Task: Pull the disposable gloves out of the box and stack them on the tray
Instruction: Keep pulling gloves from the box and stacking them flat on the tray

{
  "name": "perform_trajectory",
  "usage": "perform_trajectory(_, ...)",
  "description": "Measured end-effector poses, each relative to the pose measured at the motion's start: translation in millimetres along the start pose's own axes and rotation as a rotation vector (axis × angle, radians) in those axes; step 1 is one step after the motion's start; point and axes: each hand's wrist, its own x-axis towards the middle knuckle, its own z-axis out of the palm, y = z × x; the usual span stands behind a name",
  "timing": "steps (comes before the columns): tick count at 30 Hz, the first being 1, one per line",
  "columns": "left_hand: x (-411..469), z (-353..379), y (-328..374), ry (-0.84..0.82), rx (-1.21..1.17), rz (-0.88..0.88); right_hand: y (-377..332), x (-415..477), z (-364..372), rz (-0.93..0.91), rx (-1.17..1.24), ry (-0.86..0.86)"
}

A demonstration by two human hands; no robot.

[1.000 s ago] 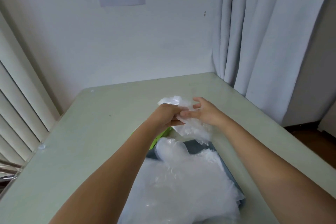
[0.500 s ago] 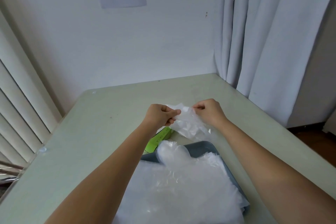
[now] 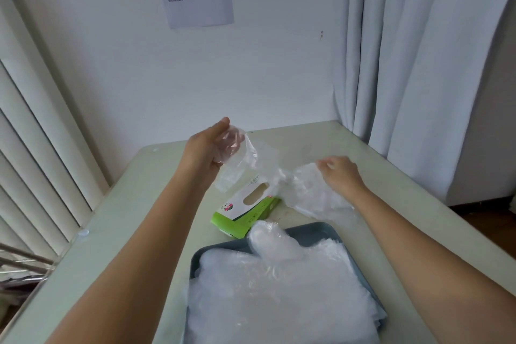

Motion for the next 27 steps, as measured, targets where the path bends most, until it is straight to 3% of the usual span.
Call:
perform_trajectory(2, -5, 6, 7, -0.031, -0.017, 0.039, -32, -20, -25, -0.092, 0.24, 0.059)
perform_trajectory(4, -10, 13, 13, -0.023, -0.015, 0.044, -68, -48, -48, -0.231, 0.485, -0.065)
perform_trajectory(6, -17, 21, 16, 0.001, 0.041, 0.029, -98, -79, -60, -0.414, 0.462, -0.242)
perform_trajectory(8, -24, 30, 15, 0.009, 0.078, 0.006, -117, -101, -56, -0.604, 0.238, -0.273)
perform_trajectory(11, -39, 43, 16, -0.015, 0.006, -0.039, -132, -119, -43, -0.768, -0.025, -0.016)
perform_trajectory(13, -50, 47, 20, -0.046, 0.009, -0.068, -135, -122, -45, -0.782, -0.009, 0.226)
perform_trajectory(15, -59, 46, 26, -0.034, 0.105, -0.057, -138, -121, -57, -0.695, 0.033, 0.315)
perform_trajectory(17, -67, 41, 32, 0.019, 0.279, 0.01, -143, -126, -75, -0.556, 0.107, 0.188)
perform_trajectory(19, -73, 31, 36, 0.009, 0.469, 0.118, -149, -132, -94, -0.444, 0.3, -0.083)
perform_trajectory(22, -81, 17, 41, -0.194, 0.741, 0.246, -151, -137, -118, -0.383, 0.529, -0.412)
perform_trajectory(27, -92, 9, 45, -0.574, 0.805, 0.135, -139, -146, -137, -0.382, 0.567, -0.707)
